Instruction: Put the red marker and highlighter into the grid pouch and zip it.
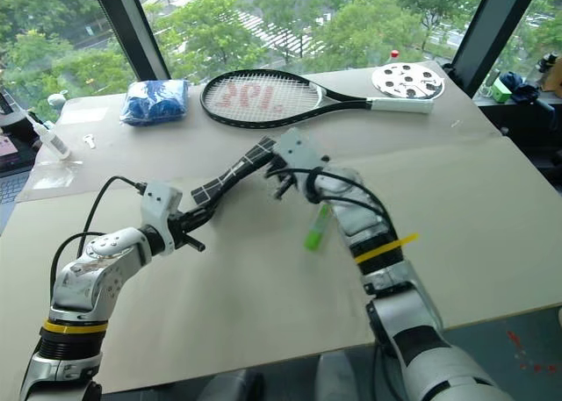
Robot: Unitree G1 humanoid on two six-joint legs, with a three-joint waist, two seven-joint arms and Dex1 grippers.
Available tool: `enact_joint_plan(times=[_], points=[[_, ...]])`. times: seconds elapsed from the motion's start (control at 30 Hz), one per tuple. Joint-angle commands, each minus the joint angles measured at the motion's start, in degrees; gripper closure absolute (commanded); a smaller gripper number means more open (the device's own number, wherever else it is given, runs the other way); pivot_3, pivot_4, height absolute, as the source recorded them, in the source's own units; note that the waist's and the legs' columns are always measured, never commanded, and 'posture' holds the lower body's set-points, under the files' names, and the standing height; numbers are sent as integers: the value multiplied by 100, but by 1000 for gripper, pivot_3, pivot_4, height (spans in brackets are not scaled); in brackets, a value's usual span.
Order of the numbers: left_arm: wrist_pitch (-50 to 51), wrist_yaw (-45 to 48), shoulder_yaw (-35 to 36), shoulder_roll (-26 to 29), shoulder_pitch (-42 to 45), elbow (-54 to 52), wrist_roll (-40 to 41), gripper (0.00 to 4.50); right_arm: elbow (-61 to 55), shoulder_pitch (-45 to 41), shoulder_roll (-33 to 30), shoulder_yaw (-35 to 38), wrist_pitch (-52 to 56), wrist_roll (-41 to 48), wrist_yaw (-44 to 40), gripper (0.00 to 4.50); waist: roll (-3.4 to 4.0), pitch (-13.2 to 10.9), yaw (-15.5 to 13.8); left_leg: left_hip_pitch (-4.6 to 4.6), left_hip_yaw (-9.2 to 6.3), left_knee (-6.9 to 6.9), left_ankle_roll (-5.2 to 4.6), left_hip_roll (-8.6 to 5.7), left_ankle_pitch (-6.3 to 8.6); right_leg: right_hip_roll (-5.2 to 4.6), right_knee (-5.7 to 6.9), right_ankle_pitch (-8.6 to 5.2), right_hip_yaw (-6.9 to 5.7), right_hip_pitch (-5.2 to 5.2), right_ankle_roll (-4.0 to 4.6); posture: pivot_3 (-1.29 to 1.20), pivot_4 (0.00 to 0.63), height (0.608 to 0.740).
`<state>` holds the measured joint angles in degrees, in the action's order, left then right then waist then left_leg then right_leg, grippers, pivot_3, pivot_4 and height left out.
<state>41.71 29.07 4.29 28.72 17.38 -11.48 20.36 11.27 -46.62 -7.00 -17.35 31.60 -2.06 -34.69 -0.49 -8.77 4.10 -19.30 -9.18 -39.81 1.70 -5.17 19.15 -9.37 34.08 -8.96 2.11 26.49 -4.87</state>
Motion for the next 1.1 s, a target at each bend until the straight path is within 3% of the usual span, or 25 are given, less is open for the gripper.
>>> enact_joint_plan(times=[0.03, 0.2, 0.67, 0.97, 1.1], points=[[-31, 22, 65, 51, 85, -116, 16, 4500, -805, 77, 175, -236, 371, 145, -122, 4458, 0, 0, -24, 0, 0, -2, 0, -2, 0, -1, 0, 1, 0, 0, -1, 0, 150, 740], [-43, 18, 57, 50, 26, -136, 14, 4500, -813, 30, 121, -341, 392, 86, -106, 4458, -1, 1, -146, 4, -5, -11, 0, -9, 0, -2, -2, 10, -4, -7, -3, 0, 150, 740], [-75, 41, 32, 66, 21, -111, -9, 4500, -1, -410, -378, 198, -14, 61, 157, 4458, -1, 1, -106, 4, 0, -6, 1, -1, 0, 2, -3, 12, -4, -4, 1, 0, 150, 740], [-60, 88, -11, 117, -12, -155, -28, 4500, 309, -605, 50, 291, 87, -1, 792, 4458, -1, 1, -43, 3, 0, -5, 0, 0, 0, 3, -2, 12, -4, -3, 2, 0, 150, 740], [-38, 93, 1, 142, -62, -215, -17, 4500, 748, -937, 37, 751, 55, 40, 1276, 4458, -1, 0, -20, 3, 0, -5, 1, -2, 0, 1, -2, 12, -3, -2, 2, 0, 150, 740]])
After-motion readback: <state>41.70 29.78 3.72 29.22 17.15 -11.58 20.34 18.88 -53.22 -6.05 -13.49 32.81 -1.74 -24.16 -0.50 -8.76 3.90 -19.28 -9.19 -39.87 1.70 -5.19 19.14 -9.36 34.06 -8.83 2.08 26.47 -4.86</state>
